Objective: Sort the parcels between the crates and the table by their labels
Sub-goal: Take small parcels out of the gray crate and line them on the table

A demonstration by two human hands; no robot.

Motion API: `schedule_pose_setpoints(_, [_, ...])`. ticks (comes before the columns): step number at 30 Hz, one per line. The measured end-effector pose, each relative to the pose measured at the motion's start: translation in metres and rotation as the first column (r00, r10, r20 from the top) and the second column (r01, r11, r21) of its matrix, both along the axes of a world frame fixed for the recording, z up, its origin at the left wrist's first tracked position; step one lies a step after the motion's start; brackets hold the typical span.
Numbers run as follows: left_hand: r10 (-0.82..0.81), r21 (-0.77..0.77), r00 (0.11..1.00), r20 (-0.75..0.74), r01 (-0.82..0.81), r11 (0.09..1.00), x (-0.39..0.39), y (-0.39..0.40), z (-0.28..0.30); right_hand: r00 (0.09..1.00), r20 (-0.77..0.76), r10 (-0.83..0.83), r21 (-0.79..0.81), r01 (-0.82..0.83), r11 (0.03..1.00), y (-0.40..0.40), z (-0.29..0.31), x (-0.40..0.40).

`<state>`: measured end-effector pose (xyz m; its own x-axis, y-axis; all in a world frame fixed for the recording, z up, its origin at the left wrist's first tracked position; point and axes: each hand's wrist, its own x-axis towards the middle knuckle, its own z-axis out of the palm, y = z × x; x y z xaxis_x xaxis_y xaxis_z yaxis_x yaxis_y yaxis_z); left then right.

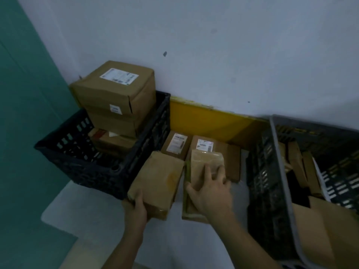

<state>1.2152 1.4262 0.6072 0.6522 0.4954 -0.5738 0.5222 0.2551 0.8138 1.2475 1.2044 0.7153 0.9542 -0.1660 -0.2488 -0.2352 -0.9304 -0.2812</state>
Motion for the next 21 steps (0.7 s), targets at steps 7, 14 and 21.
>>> schedule_pose_setpoints(7, [-0.182, 0.111, 0.976, -0.121, 0.196, 0.974, 0.016, 0.029, -0.104, 0.985, -0.121, -0.126, -0.064, 0.119, 0.991, 0.035, -0.063, 0.0])
schedule_pose_setpoints(14, [-0.363, 0.216, 0.912, -0.194, 0.4, 0.891, 0.032, 0.007, -0.06, 0.959, -0.218, -0.182, -0.11, 0.161, 0.981, 0.06, -0.098, 0.015])
schedule_pose_setpoints(21, [-0.452, 0.442, 0.769, -0.453, 0.633, 0.635, 0.041, 0.013, -0.044, 0.952, -0.265, -0.15, -0.175, 0.106, 0.979, 0.059, -0.111, 0.022])
